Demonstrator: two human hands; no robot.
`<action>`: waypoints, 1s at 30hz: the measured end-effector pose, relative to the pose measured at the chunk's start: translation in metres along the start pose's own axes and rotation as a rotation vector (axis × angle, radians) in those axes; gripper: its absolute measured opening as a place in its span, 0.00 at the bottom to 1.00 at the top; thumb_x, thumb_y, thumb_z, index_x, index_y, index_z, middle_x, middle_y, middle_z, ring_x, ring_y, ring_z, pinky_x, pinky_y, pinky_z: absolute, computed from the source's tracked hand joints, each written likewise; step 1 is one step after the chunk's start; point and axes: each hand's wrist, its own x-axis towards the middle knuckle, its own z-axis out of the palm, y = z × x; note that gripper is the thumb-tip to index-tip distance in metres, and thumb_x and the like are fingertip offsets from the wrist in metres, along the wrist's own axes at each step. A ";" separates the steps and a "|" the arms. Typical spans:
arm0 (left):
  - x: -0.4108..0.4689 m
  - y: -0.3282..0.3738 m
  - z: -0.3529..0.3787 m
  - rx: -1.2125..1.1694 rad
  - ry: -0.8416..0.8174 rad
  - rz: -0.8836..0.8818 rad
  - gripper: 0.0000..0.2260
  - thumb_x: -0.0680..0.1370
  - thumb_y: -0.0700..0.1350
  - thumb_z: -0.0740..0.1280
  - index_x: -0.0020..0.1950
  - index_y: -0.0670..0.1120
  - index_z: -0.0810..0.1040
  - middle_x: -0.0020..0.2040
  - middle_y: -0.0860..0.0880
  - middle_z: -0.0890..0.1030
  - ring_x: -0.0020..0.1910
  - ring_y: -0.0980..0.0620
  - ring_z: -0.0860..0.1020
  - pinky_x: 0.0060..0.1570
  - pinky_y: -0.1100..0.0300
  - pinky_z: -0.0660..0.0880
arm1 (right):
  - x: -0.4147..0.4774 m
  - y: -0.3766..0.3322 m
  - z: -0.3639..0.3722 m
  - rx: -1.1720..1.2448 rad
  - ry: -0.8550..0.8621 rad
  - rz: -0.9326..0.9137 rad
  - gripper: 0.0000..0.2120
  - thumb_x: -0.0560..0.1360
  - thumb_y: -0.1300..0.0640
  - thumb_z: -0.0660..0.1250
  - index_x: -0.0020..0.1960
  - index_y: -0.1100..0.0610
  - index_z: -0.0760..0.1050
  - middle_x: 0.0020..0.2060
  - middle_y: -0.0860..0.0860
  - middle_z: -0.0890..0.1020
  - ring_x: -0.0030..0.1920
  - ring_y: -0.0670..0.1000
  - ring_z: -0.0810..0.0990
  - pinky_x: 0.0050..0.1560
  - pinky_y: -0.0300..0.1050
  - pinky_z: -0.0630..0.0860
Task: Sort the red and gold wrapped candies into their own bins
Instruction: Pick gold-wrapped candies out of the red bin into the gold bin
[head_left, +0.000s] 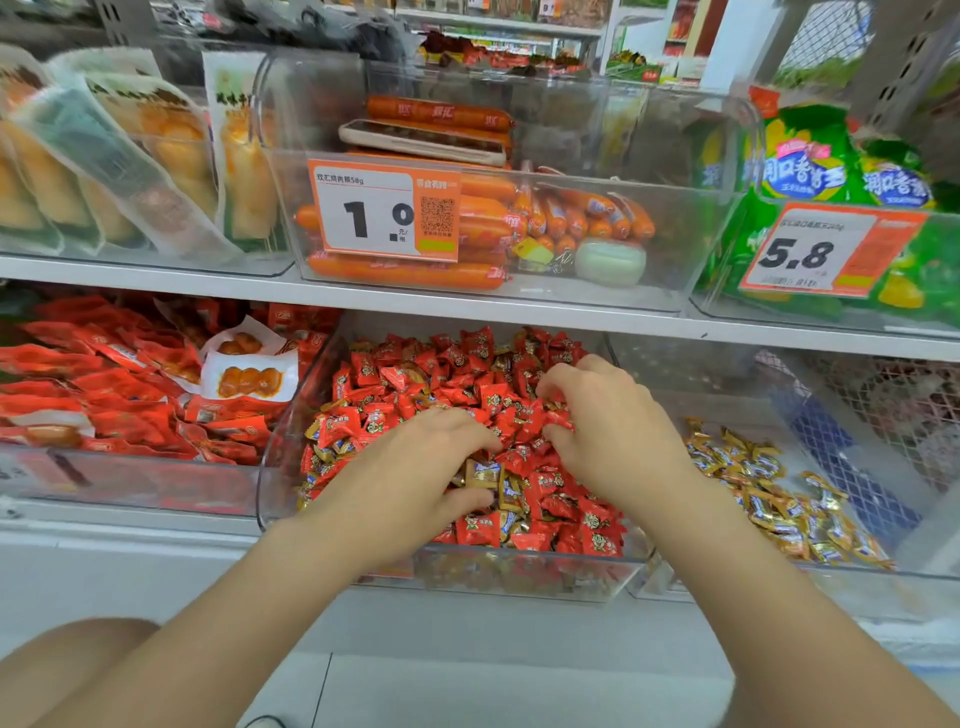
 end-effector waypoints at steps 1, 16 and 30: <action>0.003 -0.002 0.002 0.059 -0.029 -0.033 0.25 0.78 0.60 0.73 0.72 0.54 0.75 0.64 0.58 0.76 0.66 0.56 0.72 0.65 0.57 0.72 | -0.001 -0.001 -0.001 0.058 0.012 -0.031 0.11 0.75 0.57 0.72 0.55 0.44 0.80 0.50 0.45 0.79 0.49 0.52 0.81 0.51 0.54 0.81; 0.019 0.000 -0.002 0.269 -0.159 -0.071 0.21 0.75 0.65 0.73 0.57 0.54 0.71 0.46 0.56 0.72 0.47 0.52 0.68 0.51 0.54 0.66 | -0.005 -0.018 0.023 -0.065 -0.346 -0.226 0.31 0.64 0.44 0.83 0.64 0.46 0.76 0.50 0.47 0.84 0.51 0.54 0.82 0.44 0.49 0.80; 0.011 -0.009 -0.009 -0.077 0.062 -0.107 0.03 0.82 0.54 0.68 0.51 0.57 0.78 0.44 0.60 0.78 0.46 0.60 0.76 0.48 0.57 0.75 | -0.006 -0.005 0.013 0.325 -0.232 -0.163 0.10 0.81 0.48 0.69 0.62 0.47 0.80 0.26 0.45 0.78 0.29 0.44 0.76 0.39 0.42 0.70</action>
